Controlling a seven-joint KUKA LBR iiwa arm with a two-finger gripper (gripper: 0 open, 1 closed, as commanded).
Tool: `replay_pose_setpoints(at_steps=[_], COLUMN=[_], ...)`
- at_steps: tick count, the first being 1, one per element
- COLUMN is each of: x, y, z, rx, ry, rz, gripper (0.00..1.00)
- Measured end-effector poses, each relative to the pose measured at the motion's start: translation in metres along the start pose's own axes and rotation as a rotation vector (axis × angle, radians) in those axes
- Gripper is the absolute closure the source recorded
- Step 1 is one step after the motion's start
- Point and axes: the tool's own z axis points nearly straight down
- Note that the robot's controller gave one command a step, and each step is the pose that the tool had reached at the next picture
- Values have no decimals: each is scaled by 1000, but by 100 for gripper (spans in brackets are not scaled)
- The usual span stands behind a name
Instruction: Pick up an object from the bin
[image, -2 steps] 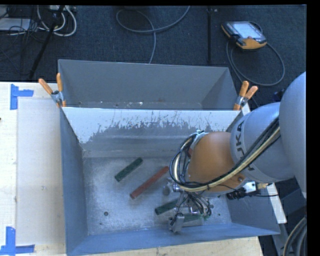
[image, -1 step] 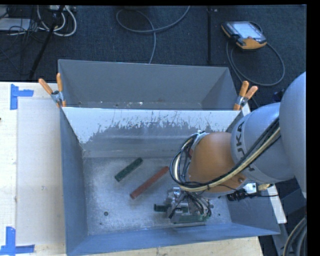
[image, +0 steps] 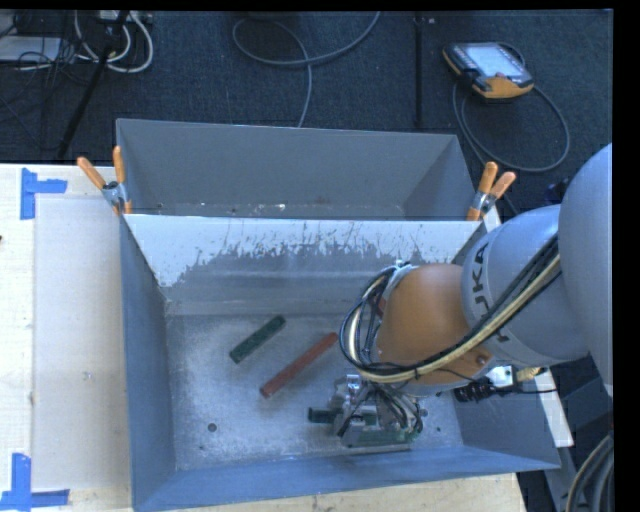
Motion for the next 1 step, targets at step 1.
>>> replay_pose_setpoints(at_steps=[1], x=[1], y=[0], z=[-4], rx=[1], ry=[3], rz=[1], gripper=[100])
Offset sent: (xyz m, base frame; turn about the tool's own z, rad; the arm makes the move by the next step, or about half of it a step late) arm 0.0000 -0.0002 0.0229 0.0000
